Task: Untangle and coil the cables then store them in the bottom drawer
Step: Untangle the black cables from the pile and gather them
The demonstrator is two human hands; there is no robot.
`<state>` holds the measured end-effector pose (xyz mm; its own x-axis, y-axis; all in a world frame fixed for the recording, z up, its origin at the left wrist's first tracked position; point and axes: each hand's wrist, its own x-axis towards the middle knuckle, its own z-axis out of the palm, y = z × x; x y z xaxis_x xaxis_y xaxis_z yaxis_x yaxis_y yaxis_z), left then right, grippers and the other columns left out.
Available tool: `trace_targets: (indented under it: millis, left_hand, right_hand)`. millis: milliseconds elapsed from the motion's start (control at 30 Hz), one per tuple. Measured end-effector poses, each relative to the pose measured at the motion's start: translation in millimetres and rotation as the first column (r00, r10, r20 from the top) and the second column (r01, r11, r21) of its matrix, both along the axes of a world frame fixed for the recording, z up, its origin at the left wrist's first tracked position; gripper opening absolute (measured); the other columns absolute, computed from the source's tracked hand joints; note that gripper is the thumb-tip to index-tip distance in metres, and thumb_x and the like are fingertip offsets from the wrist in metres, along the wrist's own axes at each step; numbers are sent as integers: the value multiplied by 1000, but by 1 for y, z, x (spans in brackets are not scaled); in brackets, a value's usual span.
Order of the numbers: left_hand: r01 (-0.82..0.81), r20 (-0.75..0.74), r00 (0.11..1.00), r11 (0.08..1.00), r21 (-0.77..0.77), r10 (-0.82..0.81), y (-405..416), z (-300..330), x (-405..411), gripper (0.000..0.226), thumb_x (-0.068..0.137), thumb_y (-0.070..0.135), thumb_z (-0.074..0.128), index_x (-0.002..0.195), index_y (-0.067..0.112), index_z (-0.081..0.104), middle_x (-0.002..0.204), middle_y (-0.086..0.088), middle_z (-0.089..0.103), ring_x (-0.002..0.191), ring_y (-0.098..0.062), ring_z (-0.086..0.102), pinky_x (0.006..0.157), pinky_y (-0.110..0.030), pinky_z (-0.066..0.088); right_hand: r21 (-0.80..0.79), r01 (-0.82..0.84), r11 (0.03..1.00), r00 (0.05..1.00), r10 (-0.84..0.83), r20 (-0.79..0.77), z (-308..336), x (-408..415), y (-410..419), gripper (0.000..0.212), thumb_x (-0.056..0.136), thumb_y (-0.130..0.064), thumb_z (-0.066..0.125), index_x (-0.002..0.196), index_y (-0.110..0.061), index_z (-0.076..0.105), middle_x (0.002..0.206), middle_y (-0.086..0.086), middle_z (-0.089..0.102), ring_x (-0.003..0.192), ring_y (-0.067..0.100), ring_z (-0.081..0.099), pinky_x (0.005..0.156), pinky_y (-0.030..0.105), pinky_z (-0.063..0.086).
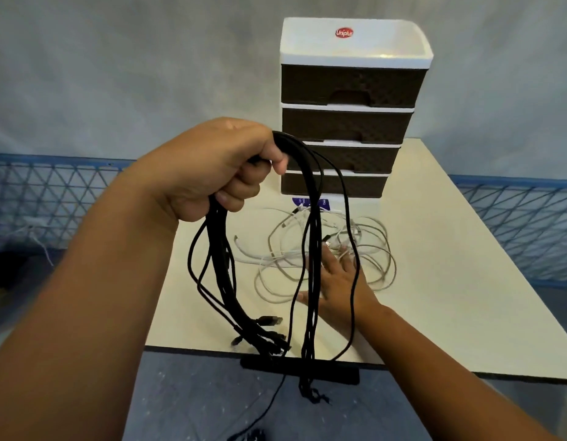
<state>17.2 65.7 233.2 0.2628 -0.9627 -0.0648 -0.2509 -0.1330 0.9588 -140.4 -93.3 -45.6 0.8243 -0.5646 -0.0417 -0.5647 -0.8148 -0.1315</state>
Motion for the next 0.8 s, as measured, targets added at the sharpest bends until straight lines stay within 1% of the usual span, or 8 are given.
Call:
trace_targets:
  millis: [267,367,500,600,667,733,767,800]
  left_hand:
    - [56,6,998,998,33,-56,-24,-2,15,26,91,10,43,68,14,55,50,5,25,42,-8,16,41,-14,15]
    - [60,12,998,997,50,-60,-28,-1,17,24,89,11,45,68,14,55,50,6,25,41,-8,16,41,-15,14]
    - [59,11,998,996,69,-59,-31,-1,17,26,90,10,42,68,13,54,50,5,24,42,-8,16,42,-17,12]
    - [51,16,999,996,74,-52,-30,-1,16,26,91,10,42,68,14,54,51,5,24,42,-8,16,41,-17,12]
    - [51,28,998,995,80,-53,-30,0,12,26,91,10,42,67,14,53,51,5,23,41,-8,16,42,-17,11]
    - [58,47,997,994,92,-62,-31,1,7,26,91,9,42,68,13,53,50,5,23,41,-8,15,43,-17,10]
    - [64,55,996,993,99,-70,-31,2,5,26,91,9,42,68,12,54,50,5,23,41,-8,15,43,-17,10]
    - [71,62,995,992,104,-78,-31,4,3,24,91,10,43,69,12,54,50,5,24,40,-8,16,43,-17,10]
  right_hand:
    - [19,135,991,990,-135,-38,20,47,-25,78,90,-73,27,154,-31,15,164,6,6,149,39,2,118,57,6]
    - [2,160,987,987,-160,6,34,58,-31,72,86,-69,44,144,-27,34,156,8,29,141,40,27,111,54,30]
    - [84,98,992,987,-108,123,61,51,-36,74,71,-60,72,134,-28,51,143,-1,44,121,26,53,93,42,50]
    - [54,46,997,989,-53,139,77,31,-39,63,72,-59,73,127,-34,58,143,-9,45,116,18,57,89,36,52]
    - [128,52,990,964,-83,252,90,16,-36,41,78,-54,70,113,-31,67,121,-11,61,102,8,62,82,31,51]
    - [509,0,861,802,-304,515,108,-1,-18,28,90,-46,61,98,-22,73,84,-13,70,69,-1,61,66,27,45]
    - [737,-167,654,678,-467,568,117,-8,-4,40,95,-48,50,100,-15,72,80,-10,71,64,1,59,62,27,43]
    - [824,-359,439,629,-538,561,127,-14,10,57,96,-55,38,108,-9,69,90,-3,73,73,7,62,64,29,46]
